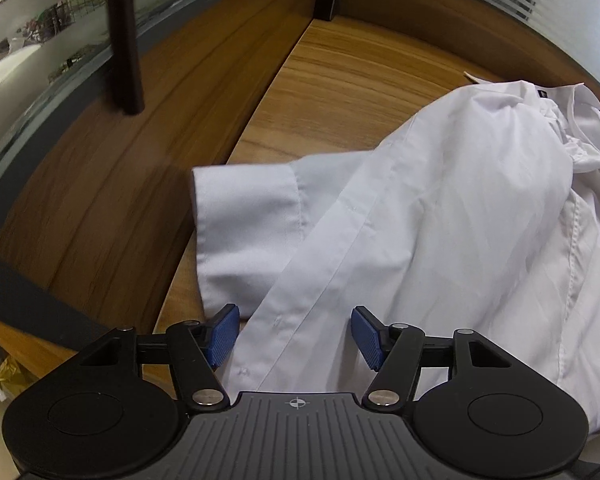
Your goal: Fold clothes
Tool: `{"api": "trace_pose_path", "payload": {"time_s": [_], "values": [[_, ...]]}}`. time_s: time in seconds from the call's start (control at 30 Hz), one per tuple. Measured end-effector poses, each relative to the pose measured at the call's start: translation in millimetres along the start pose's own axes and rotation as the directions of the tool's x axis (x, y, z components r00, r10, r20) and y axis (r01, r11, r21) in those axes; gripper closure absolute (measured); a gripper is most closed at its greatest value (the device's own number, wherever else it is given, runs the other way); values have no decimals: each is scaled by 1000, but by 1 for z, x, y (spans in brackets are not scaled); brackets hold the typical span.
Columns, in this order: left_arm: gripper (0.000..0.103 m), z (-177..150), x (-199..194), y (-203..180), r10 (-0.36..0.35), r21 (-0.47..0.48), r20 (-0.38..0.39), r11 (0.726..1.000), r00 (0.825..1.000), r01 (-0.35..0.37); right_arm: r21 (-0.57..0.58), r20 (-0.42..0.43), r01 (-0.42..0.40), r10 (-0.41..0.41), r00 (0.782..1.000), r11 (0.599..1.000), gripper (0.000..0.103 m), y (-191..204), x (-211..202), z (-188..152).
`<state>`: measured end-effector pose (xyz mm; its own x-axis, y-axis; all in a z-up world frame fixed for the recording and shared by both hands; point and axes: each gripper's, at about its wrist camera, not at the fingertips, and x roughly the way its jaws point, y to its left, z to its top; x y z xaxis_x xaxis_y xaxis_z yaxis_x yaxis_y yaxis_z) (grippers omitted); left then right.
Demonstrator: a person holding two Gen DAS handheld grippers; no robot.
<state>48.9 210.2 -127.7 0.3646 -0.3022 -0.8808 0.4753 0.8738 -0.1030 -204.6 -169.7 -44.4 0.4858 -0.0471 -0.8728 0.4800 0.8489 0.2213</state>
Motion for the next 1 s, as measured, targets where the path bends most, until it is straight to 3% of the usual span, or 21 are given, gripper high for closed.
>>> {"api": "trace_pose_path", "payload": {"time_s": [0.1,0.17,0.23,0.37,0.53,0.73,1.0], "values": [[41,-4,0,7,-2,-19,8,1000,1000,2,-12,1,8,-8,1000,1000,52,4,0,-5],[50,-3,-1,8,-11,-18,8,1000,1000,11,-4,-3,5,-5,1000,1000,52,6,1,-9],[93,-3,-4,6,-35,-8,9,999,999,35,0,-5,-1,1,1000,1000,52,9,1,-11],[94,-4,-28,-7,-108,43,58,993,992,106,0,-4,-21,21,1000,1000,52,17,0,-11],[95,-6,-74,-49,-269,124,110,959,957,256,-2,10,-90,90,996,996,52,32,-5,-4],[98,-6,-92,-127,-428,270,92,880,899,391,6,38,-218,217,975,976,52,45,-14,14],[98,-14,-85,-231,-509,468,15,764,860,444,17,31,-332,331,943,943,52,45,-12,31]]}}
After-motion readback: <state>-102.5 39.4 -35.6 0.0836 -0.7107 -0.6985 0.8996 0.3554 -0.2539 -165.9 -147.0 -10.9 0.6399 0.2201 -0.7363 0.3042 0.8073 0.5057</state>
